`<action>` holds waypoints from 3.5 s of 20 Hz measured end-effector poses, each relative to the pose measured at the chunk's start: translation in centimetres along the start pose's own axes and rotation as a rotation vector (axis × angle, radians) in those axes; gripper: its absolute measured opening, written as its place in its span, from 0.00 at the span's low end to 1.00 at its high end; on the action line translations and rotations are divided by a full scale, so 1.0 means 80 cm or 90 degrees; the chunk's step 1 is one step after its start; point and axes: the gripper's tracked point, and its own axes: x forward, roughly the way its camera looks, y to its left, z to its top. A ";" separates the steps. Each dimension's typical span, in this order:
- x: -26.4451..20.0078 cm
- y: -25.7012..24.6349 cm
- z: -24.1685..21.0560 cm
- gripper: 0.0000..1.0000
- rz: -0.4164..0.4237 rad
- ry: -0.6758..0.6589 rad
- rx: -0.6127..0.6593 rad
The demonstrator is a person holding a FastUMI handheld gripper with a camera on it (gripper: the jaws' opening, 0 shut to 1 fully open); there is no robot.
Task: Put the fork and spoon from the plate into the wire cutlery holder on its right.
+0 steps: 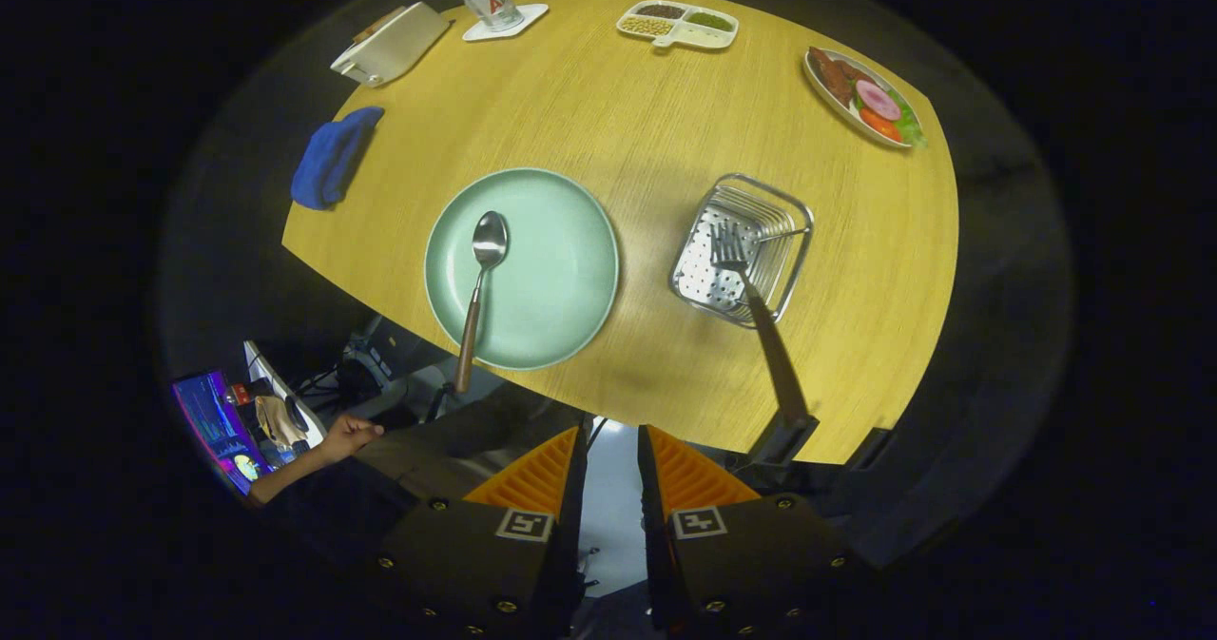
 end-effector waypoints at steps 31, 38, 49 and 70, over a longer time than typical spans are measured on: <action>0.162 0.123 0.063 0.31 0.046 0.031 -0.022; 0.170 0.108 0.054 0.31 0.003 0.053 -0.074; 0.163 0.093 0.064 0.02 -0.042 0.057 -0.164; -0.042 -0.028 0.009 0.02 -0.075 0.153 -0.187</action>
